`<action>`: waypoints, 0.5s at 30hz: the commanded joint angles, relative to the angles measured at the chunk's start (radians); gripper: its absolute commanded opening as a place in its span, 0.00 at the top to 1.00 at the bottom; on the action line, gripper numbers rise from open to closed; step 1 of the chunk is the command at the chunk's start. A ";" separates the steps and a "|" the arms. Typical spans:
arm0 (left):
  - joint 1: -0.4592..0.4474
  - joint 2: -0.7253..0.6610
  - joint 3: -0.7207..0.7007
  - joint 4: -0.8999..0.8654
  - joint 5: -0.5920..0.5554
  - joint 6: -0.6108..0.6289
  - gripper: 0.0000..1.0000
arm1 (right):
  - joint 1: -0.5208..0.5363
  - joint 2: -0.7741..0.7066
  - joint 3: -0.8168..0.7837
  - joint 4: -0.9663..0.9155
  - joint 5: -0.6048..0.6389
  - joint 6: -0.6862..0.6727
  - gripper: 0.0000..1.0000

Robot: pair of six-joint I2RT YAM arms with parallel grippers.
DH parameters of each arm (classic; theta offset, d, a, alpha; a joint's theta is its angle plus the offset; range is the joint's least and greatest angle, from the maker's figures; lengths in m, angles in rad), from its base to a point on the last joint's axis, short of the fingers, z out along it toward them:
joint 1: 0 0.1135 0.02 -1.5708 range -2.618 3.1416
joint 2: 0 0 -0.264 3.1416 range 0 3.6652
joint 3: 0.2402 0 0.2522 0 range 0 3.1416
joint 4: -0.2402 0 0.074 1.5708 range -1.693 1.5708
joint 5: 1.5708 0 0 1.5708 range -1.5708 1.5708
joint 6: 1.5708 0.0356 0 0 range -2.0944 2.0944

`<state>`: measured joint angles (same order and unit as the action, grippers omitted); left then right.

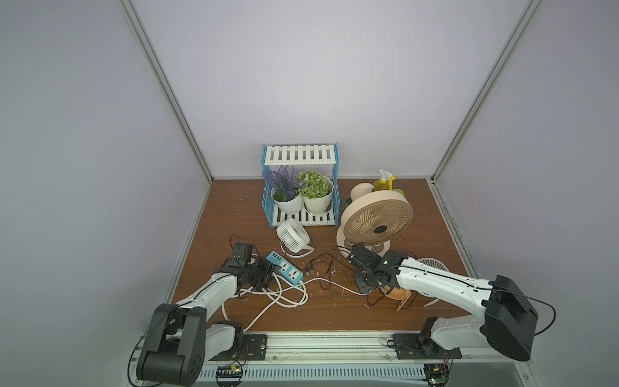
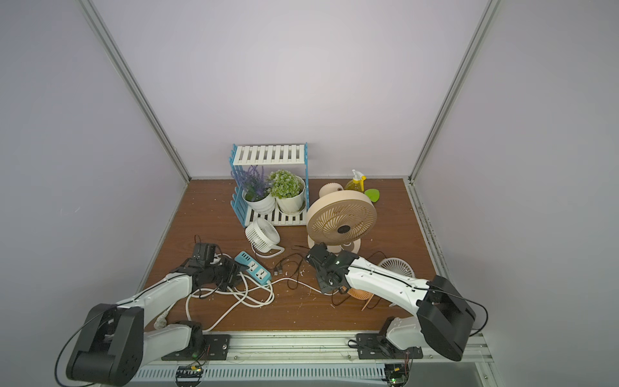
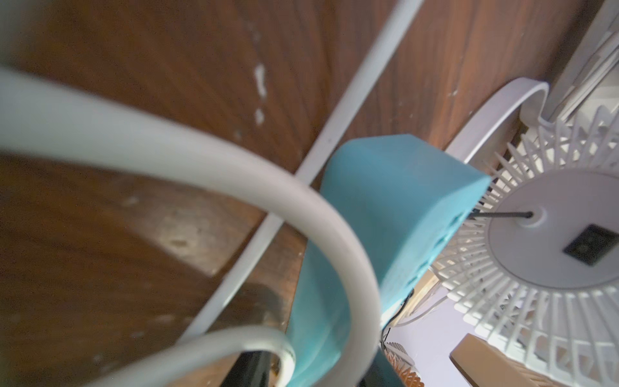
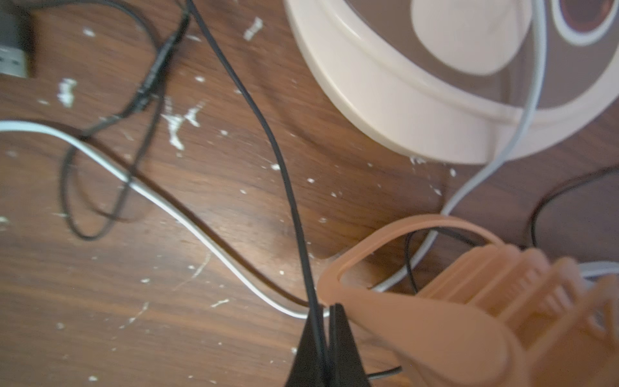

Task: Unplug the desk fan from the power strip
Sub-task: Place the plug at the center of the board.

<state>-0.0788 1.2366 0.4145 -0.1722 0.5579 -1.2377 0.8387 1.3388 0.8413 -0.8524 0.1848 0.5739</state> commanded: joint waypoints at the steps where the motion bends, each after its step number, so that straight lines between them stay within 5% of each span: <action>1: 0.044 0.081 -0.008 -0.142 -0.153 0.051 0.58 | -0.061 -0.027 -0.031 -0.021 0.028 0.026 1.00; 4: 0.049 0.100 0.016 -0.150 -0.153 0.063 0.58 | -0.101 -0.017 -0.034 -0.004 0.030 -0.002 0.98; 10: 0.049 0.054 0.057 -0.208 -0.172 0.087 0.56 | -0.091 -0.064 0.013 -0.014 0.008 -0.068 0.76; 15: 0.048 -0.039 0.135 -0.337 -0.234 0.136 0.37 | -0.078 -0.191 0.003 -0.063 -0.038 -0.061 0.61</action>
<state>-0.0460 1.2354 0.5156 -0.3496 0.4412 -1.1435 0.7536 1.2137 0.8307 -0.8719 0.1696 0.5140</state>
